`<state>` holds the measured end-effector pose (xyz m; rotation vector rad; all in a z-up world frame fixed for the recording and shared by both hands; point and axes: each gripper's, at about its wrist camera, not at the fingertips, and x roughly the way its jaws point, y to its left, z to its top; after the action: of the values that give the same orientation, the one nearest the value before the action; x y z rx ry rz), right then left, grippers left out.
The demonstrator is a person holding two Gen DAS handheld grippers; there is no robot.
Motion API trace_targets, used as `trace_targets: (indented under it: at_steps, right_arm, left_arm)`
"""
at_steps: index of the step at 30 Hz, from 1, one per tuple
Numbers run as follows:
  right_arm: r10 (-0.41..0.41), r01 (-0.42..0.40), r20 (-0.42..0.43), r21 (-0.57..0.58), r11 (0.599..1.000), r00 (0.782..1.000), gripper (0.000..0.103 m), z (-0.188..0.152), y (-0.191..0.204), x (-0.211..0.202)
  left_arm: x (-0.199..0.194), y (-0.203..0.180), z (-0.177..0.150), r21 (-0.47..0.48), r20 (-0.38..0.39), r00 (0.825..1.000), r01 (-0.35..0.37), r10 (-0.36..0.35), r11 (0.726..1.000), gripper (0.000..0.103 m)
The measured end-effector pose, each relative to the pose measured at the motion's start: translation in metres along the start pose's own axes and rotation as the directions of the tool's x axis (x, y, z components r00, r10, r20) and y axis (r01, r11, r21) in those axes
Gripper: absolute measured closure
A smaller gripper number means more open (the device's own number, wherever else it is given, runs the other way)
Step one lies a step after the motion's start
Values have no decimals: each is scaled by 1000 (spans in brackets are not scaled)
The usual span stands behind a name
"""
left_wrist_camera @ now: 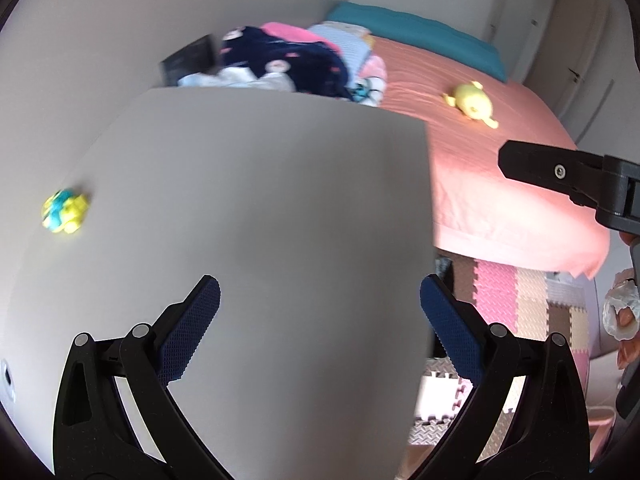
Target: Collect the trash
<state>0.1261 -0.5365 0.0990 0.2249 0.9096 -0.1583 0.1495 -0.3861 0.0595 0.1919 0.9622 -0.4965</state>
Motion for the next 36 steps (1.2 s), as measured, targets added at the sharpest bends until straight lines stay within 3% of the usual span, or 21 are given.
trace_targets:
  at_steps: [9,19,29,36]
  right_arm:
    - [63,-65,-52,-49,997,997,3,-18,80,25]
    - [106,-120,-103,-149,982,989,3,-46,171,41]
    - [184,-204,-111,-214,955,977,3,-109,248,50]
    - [186,-205,-102,-217,954,977,3,-151,276,46]
  left_arm:
    - [-25,91,-44,-138,-8,995,-96,96,986,6]
    - [-51,180,-103,-278,-32,980,-195,194,940,6]
    - [-81,235,-172,-369,-56,961,-271,270,889,6]
    - [-108,250,-222,-400,-53,949,-304,310,864,6]
